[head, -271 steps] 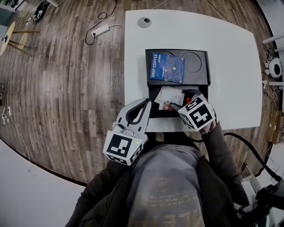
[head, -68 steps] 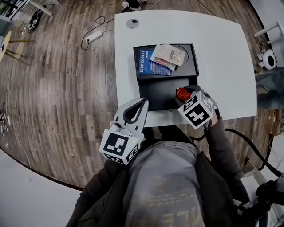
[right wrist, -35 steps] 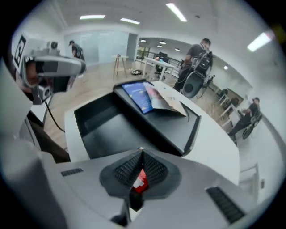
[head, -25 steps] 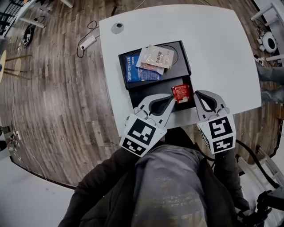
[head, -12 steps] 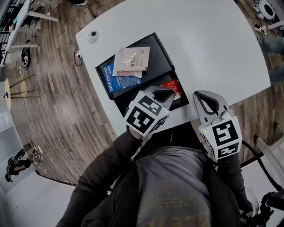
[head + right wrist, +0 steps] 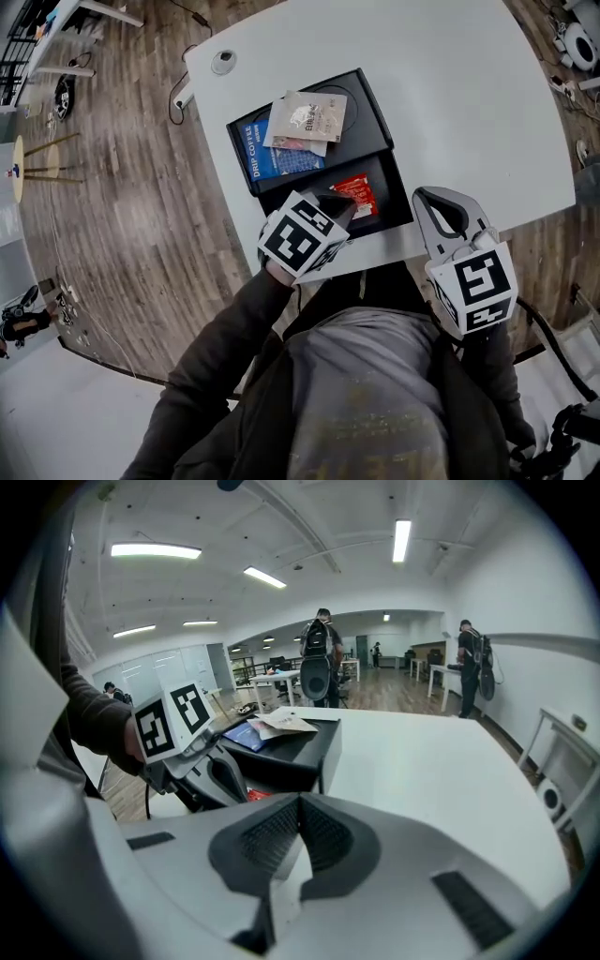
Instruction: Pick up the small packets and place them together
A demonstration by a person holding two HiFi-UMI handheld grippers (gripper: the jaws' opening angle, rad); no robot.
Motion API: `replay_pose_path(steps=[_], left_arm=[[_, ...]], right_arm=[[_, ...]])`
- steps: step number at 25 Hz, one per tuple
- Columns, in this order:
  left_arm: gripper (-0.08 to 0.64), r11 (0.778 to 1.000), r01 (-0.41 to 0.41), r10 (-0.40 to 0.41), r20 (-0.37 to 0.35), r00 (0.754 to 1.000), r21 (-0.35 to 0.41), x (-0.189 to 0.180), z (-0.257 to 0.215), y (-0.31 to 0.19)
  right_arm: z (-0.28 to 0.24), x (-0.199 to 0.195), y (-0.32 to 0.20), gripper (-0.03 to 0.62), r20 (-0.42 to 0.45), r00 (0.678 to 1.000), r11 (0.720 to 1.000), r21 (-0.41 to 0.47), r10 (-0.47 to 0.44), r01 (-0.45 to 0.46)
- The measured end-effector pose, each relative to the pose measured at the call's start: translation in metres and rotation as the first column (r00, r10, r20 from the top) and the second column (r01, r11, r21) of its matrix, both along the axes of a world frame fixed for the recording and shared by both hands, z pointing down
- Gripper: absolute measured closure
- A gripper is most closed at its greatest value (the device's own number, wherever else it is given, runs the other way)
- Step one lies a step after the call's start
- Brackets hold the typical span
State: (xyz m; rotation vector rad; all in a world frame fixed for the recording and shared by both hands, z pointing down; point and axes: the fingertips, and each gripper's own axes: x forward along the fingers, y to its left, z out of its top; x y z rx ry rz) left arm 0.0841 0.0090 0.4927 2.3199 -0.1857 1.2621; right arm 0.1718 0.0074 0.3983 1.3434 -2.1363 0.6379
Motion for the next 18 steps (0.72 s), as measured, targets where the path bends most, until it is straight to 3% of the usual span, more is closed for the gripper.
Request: replay_pose_path(steps=[4, 10, 14, 18], left_arm=[[0.558, 0.999, -0.048, 0.048, 0.050, 0.998, -0.010, -0.023, -0.003, 0.008], [0.558, 0.998, -0.039, 0.043, 0.072, 0.996, -0.055, -0.036, -0.004, 0.016], [0.558, 0.993, -0.120, 0.120, 0.126, 0.985, -0.010, -0.036, -0.004, 0.011], [0.558, 0.984, -0.178, 0.178, 0.185, 0.966, -0.019, -0.036, 0.004, 0.014]], right_arm=[[-0.010, -0.030, -0.013, 0.588, 0.004, 0.997, 0.997, 0.015, -0.077, 0.077], [-0.005, -0.065, -0.013, 0.588, 0.015, 0.985, 0.985, 0.002, -0.171, 0.171], [-0.004, -0.073, -0.014, 0.588, 0.025, 0.982, 0.982, -0.003, -0.187, 0.187], [0.001, -0.069, -0.016, 0.588, 0.041, 0.981, 0.982, 0.005, -0.190, 0.190]])
